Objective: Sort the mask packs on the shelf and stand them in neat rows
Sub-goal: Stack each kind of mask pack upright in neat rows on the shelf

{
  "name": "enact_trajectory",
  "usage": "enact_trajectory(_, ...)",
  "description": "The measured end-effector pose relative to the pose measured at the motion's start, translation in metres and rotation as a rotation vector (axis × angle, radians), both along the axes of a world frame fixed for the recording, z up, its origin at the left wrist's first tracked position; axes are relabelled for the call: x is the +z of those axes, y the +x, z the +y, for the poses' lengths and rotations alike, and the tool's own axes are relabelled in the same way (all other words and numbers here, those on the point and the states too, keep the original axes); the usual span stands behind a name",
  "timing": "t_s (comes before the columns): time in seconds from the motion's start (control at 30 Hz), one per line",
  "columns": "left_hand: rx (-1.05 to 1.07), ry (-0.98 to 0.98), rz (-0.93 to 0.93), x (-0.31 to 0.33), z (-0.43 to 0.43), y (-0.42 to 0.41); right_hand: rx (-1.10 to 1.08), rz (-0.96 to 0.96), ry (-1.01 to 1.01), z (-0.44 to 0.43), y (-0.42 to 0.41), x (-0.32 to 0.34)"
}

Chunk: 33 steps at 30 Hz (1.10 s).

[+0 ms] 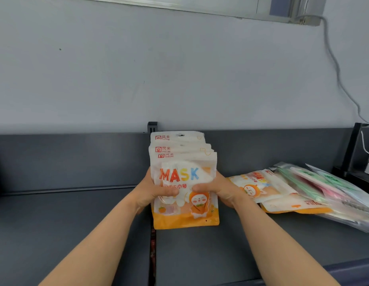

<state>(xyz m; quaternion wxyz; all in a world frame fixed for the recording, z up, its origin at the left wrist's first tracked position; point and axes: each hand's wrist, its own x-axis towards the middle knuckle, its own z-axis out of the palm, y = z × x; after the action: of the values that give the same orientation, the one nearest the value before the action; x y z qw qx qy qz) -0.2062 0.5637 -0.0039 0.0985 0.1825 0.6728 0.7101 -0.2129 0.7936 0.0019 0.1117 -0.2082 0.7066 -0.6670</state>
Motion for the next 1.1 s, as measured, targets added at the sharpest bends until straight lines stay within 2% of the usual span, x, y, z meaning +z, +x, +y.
enact_trajectory(0.4,0.043,0.042,-0.041,0.004,0.000,0.004,-0.017,-0.105,-0.066,-0.006,-0.004,-0.009)
enact_trajectory(1.1,0.117,0.054,-0.150,-0.003,-0.003,0.000,0.056,-0.118,-0.043,-0.018,-0.039,-0.017)
